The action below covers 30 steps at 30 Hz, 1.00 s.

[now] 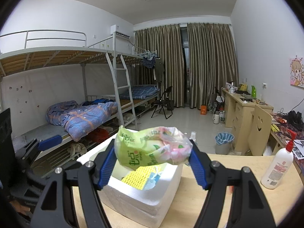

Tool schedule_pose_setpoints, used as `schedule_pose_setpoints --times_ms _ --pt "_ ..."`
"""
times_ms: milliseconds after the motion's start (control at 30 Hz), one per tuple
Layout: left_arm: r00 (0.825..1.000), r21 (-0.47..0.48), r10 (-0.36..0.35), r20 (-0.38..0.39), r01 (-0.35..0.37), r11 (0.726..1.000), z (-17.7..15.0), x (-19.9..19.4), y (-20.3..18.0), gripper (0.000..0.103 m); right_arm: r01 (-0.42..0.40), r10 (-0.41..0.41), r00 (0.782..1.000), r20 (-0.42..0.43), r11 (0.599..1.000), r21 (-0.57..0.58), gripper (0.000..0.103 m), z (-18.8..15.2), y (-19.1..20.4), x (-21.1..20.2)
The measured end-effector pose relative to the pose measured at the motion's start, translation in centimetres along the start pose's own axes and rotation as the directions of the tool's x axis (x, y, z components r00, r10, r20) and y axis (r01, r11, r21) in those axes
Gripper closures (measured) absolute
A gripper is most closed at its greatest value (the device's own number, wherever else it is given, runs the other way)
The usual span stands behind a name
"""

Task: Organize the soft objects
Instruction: 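Open the left gripper to drop the yellow net into the foam box, then lower the green bag into the foam box and open the right gripper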

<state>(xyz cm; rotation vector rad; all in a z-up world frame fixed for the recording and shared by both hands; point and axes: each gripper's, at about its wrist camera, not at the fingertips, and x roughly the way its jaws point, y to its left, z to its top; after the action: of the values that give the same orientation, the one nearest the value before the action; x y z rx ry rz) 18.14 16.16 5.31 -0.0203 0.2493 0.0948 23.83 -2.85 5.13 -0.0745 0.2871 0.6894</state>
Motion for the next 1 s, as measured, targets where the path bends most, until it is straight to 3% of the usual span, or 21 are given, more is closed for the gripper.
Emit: schedule_pose_setpoints --times_ms 333,1000 --pt "0.999 0.007 -0.004 0.051 0.003 1.0 -1.9 -1.4 0.9 0.0 0.008 -0.009 1.0 -0.019 0.999 -0.044 0.028 0.2 1.6 1.6" --pt "0.998 -0.053 0.053 -0.028 -0.055 0.997 -3.5 1.2 2.3 0.0 -0.071 0.067 0.989 -0.13 0.997 -0.03 0.025 -0.1 0.5 6.2"
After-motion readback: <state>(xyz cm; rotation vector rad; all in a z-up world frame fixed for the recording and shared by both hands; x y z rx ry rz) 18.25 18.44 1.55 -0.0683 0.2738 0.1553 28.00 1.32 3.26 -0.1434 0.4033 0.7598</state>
